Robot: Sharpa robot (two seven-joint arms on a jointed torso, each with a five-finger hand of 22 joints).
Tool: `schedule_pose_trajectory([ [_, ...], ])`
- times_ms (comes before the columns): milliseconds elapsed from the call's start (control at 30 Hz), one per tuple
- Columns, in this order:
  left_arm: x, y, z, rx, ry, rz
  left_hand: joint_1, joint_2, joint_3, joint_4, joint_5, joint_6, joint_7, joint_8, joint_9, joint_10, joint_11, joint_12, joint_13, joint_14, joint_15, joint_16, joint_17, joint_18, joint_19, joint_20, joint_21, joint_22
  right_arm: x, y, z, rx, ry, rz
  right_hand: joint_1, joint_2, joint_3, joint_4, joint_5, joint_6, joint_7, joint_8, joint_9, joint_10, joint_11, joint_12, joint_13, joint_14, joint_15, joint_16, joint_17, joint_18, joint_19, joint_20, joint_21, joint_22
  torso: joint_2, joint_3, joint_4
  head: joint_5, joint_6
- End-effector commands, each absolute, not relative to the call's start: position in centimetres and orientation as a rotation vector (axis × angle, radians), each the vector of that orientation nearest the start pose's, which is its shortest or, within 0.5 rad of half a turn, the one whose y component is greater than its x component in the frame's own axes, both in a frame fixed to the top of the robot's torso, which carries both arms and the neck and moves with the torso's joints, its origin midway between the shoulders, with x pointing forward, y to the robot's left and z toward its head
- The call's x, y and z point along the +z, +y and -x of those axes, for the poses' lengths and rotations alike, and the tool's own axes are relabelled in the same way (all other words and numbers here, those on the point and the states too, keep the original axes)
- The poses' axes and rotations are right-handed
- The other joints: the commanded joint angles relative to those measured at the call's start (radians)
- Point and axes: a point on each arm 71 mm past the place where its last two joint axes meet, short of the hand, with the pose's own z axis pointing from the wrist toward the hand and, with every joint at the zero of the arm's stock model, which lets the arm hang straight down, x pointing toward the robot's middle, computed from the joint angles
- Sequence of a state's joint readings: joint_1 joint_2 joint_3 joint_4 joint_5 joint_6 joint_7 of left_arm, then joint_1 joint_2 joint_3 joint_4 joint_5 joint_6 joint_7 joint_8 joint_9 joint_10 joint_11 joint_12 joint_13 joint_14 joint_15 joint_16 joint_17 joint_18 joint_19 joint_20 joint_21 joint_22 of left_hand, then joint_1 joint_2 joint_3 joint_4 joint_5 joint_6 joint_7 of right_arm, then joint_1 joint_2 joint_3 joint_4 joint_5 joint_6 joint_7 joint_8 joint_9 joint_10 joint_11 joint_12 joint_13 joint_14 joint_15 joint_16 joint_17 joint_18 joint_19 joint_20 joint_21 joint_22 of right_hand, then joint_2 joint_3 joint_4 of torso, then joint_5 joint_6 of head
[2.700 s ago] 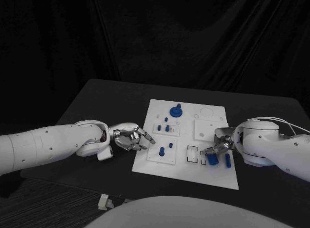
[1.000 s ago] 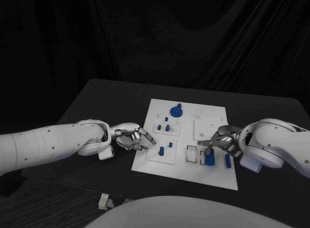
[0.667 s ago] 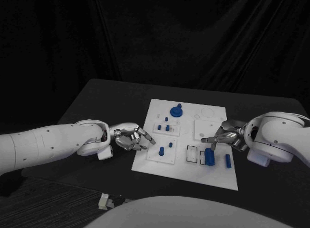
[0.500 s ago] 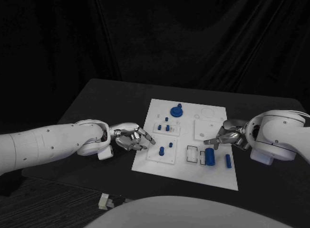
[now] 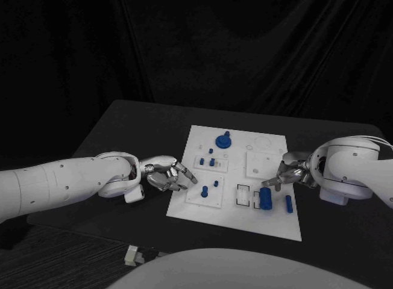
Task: Assemble the parts on the task board
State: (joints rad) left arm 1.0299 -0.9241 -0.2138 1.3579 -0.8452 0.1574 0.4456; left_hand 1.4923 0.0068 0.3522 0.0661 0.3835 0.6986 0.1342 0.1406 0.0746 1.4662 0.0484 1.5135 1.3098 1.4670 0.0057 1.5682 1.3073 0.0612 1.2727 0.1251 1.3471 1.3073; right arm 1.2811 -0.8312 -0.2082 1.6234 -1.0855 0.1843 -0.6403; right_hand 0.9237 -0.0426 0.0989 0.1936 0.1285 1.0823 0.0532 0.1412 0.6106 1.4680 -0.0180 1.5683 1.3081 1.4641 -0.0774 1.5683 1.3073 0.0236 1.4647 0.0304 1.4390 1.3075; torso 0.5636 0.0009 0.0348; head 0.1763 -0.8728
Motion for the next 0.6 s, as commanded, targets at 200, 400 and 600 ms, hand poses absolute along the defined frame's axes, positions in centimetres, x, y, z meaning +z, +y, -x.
schedule_pose_trajectory([
  [200, -32.8, 26.5, -40.9, -1.371, 2.208, 0.274, -0.008, 0.0, 0.005, 0.0, 0.005, 0.003, 0.001, 0.004, 0.001, 0.008, 0.006, -0.005, 0.19, 0.104, 0.008, 0.003, 0.263, 0.012, -0.005, 0.0, -0.005, 0.166, -25.2, -19.4, -44.1, 0.201, 2.489, 0.008, -0.042, 0.013, -0.022, 0.03, -0.014, 0.017, -0.001, -0.011, -0.018, 0.103, -0.002, 0.003, 0.263, 0.107, -0.003, 0.003, 0.263, 0.011, 0.051, 0.0, -0.004, 0.217, 0.0, 0.0002, 0.0002, -0.005, 0.0],
  [400, -32.8, 26.6, -40.9, -1.372, 2.208, 0.274, -0.008, 0.0, 0.005, 0.0, 0.005, 0.003, 0.001, 0.004, 0.001, 0.008, 0.006, -0.005, 0.19, 0.104, 0.008, 0.003, 0.263, 0.012, -0.005, 0.0, -0.005, 0.166, -25.9, -19.1, -44.1, 0.197, 2.504, 0.008, -0.041, 0.029, -0.022, 0.034, 0.016, 0.024, -0.002, -0.014, -0.026, 0.103, -0.004, 0.003, 0.263, 0.107, -0.003, 0.003, 0.263, 0.012, 0.049, -0.001, -0.009, 0.216, 0.0, 0.0004, 0.001, -0.005, 0.0],
  [600, -32.8, 26.6, -40.9, -1.372, 2.209, 0.275, -0.008, -0.001, 0.005, 0.0, 0.006, 0.004, 0.003, 0.005, 0.002, 0.008, 0.007, -0.005, 0.19, 0.104, 0.009, 0.003, 0.263, 0.012, -0.007, 0.0, -0.006, 0.165, -26.7, -18.9, -44.0, 0.193, 2.525, 0.008, -0.031, 0.041, -0.02, 0.027, 0.101, 0.031, -0.003, -0.017, -0.03, 0.103, -0.005, 0.003, 0.263, 0.107, -0.005, 0.003, 0.263, 0.013, 0.047, -0.002, -0.015, 0.214, 0.0, 0.0004, -0.0001, -0.001, 0.0],
])
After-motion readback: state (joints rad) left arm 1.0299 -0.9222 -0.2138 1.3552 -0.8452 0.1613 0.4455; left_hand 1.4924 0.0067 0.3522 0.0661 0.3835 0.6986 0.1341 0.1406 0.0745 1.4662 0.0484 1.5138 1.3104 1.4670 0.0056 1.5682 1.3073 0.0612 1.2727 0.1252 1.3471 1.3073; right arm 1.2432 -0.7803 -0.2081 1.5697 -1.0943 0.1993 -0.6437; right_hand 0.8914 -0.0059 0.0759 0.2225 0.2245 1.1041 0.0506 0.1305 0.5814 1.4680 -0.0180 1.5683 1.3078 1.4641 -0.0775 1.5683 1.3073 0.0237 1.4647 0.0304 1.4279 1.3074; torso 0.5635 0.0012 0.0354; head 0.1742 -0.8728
